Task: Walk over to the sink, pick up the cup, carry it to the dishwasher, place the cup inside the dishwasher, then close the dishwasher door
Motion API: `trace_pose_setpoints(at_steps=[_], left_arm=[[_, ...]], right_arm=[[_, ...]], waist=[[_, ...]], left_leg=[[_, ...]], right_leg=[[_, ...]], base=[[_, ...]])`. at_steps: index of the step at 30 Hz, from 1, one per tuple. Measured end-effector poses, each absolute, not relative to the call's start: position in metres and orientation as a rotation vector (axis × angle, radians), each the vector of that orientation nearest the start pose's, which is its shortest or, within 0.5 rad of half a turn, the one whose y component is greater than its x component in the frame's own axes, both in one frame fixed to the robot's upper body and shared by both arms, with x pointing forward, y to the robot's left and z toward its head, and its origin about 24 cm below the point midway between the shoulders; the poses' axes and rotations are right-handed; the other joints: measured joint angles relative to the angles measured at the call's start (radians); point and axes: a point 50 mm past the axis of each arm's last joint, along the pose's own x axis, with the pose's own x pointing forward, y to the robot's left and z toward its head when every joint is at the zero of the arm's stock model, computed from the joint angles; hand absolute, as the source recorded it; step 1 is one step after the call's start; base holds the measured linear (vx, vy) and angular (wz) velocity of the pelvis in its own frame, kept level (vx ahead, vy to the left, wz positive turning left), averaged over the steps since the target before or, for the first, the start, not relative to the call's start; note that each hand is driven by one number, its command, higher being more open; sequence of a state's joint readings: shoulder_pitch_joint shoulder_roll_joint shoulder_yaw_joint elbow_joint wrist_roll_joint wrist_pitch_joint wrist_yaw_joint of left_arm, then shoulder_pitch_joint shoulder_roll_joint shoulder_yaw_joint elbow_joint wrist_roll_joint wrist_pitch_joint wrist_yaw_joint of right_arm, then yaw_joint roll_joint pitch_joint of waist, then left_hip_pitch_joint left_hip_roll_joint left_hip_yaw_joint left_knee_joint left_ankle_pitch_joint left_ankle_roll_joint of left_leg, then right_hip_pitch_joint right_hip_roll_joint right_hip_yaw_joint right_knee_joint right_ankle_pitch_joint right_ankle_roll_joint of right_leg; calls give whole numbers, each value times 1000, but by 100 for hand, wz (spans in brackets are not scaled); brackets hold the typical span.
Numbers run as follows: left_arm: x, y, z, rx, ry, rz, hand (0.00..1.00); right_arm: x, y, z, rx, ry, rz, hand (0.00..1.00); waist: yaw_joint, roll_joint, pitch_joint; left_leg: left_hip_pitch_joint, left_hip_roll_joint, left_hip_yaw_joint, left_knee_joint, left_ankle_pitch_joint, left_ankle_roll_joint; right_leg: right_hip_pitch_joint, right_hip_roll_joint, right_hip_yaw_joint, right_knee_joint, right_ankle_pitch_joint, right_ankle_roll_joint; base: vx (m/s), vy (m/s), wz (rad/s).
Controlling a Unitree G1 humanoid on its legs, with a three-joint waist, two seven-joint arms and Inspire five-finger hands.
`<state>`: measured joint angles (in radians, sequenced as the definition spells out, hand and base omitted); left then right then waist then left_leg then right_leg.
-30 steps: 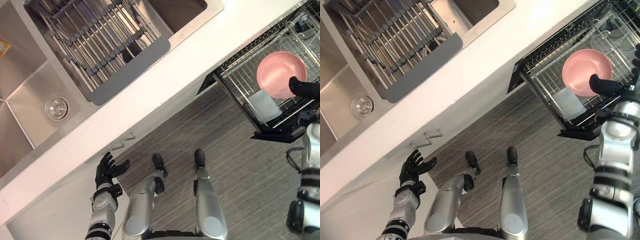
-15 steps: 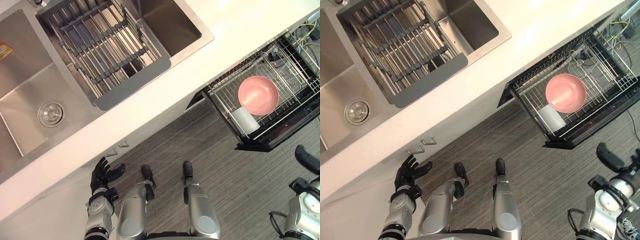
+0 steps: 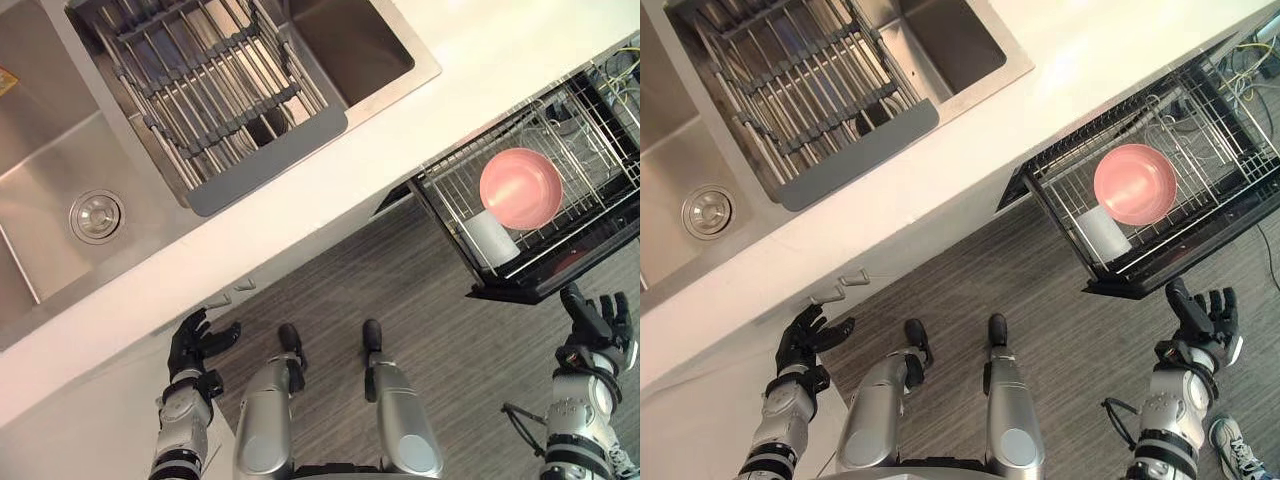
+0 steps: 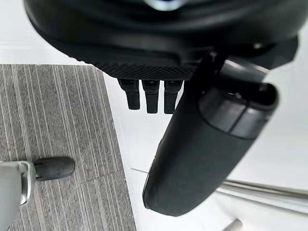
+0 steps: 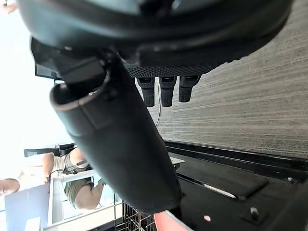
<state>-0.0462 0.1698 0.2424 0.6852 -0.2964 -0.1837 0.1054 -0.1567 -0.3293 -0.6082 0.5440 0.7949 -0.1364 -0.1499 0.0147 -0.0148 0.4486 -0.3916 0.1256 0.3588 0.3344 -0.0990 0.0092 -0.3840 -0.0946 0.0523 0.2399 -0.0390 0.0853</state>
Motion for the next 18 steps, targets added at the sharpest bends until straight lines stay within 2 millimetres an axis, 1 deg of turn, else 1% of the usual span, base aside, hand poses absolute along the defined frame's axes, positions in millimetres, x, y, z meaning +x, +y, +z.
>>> trace_pose_setpoints(at_steps=[2,5,8,9,11,13,14,15,17,18], left_arm=[[212,257,-65,-139,393,468,90],[214,257,-64,-141,385,465,90],[217,256,-62,-140,369,461,90],[217,256,-62,-140,370,461,90],[218,254,-62,-137,368,450,90],[218,254,-62,-136,368,449,90],[218,254,-62,-135,364,450,90],[218,254,-62,-135,365,450,90],[216,253,-65,-135,379,453,90],[215,253,-67,-135,385,454,90]], right_arm=[[228,-368,25,603,-81,-865,90],[246,-367,40,573,-98,-811,90],[272,-363,67,540,-145,-732,90],[277,-362,72,533,-152,-716,90],[296,-358,91,495,-172,-657,90],[308,-354,103,478,-183,-625,90],[319,-350,116,452,-193,-594,90],[323,-349,121,442,-197,-583,90],[337,-343,140,375,-208,-544,90],[340,-342,146,349,-214,-538,90]], waist=[[0,4,-1],[1,18,-1],[4,42,0],[5,46,-1],[20,63,0],[24,71,-1],[26,75,1],[27,76,1],[27,78,1],[28,79,1]], left_leg=[[-3,-8,-7,-15,13,0],[-4,-16,-23,-35,31,0],[-15,-30,-46,-73,65,0],[-16,-31,-49,-80,70,-1],[-16,-35,-56,-99,87,-1],[-16,-40,-65,-114,99,-1],[-17,-45,-74,-128,112,1],[-18,-47,-79,-134,116,1],[-21,-64,-120,-162,137,2],[-23,-69,-132,-169,143,3]], right_leg=[[-5,-5,-9,0,0,0],[-5,-9,-25,-1,1,-1],[-21,-15,-45,-3,6,-5],[-21,-15,-49,-7,8,-6],[-21,-15,-55,-18,16,-8],[-21,-16,-62,-23,20,-8],[-20,-18,-68,-33,29,-8],[-20,-18,-70,-38,32,-8],[-18,-24,-81,-58,46,-6],[-17,-27,-87,-63,49,-6]], base=[[2,-27,15],[-12,-33,18],[-31,-40,20],[-25,-52,12],[-13,-40,9],[-16,-29,13],[-22,-26,13],[-31,-25,13],[-32,-3,16],[-24,9,19]])
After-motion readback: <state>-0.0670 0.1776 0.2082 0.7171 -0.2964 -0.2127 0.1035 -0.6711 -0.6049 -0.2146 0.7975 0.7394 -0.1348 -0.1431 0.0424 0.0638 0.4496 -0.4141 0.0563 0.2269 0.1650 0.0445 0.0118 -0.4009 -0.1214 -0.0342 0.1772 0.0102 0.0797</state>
